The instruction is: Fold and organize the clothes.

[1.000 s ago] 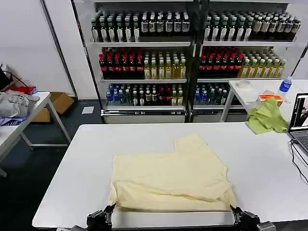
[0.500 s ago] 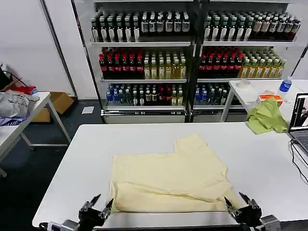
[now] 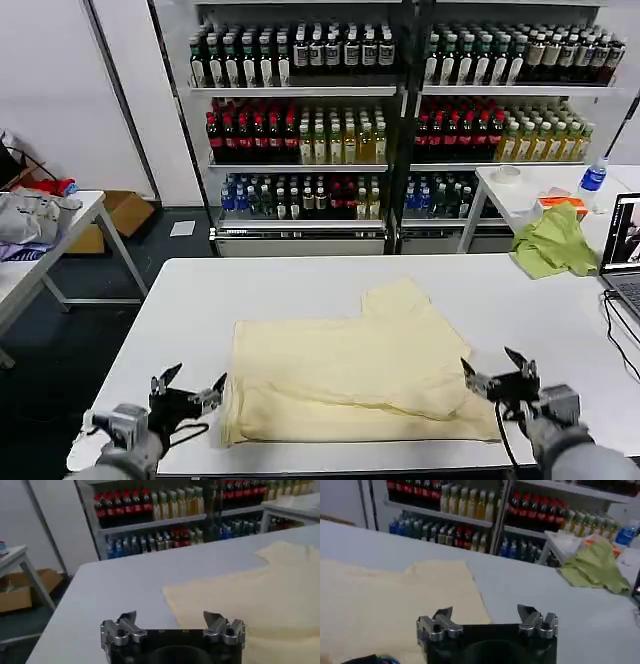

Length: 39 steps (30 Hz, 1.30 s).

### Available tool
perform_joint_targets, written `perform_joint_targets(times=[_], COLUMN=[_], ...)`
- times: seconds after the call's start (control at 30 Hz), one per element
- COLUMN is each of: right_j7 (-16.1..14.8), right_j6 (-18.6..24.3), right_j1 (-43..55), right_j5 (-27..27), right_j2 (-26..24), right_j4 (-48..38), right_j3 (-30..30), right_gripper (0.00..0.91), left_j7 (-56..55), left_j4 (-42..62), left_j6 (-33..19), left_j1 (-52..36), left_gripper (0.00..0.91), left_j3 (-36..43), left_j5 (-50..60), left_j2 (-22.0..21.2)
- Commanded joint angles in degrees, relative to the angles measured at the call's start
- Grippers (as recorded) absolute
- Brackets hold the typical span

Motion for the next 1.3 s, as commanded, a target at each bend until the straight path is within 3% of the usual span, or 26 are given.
perform_joint_targets(times=[0.03,0.23,0.47,0.83,1.3], right_j7=[2.3,1.7,0.6,-0.5,-1.9], right_j6=[-3.0,-3.1,-3.1,-3.1,-3.2], right_j1=[32.4,44.9,56.1,59.6,57.7], right_j5=[7.0,7.4,8.0,7.3,6.8], right_j2=[-0.6,4.0,9.8,15.9,17.6], right_j4=[-16.5,-27.9,-41.1,-52.4,-54.9], right_j3=[-20.9,-33.8,-40.7,-42.7,-42.7], right_gripper=[0.907,0.907,0.907,0.907,0.907], left_j7=[-2.7,-3.5,-3.7,-4.0,-3.9], left_j4=[15.2,23.1,28.0,31.5,31.9], left_j6=[1.6,1.6,1.7,1.8,1.8], left_j1=[-23.7,-32.4,-37.3,-39.8,-39.3], left_gripper=[0.907,0.907,0.907,0.907,0.907], left_j3=[10.4,17.6,21.8,25.3,27.4], left_j5=[-9.3,-9.7,-10.1,-13.2,-14.7], left_j2=[2.3,1.8,0.7,-1.5,-2.8])
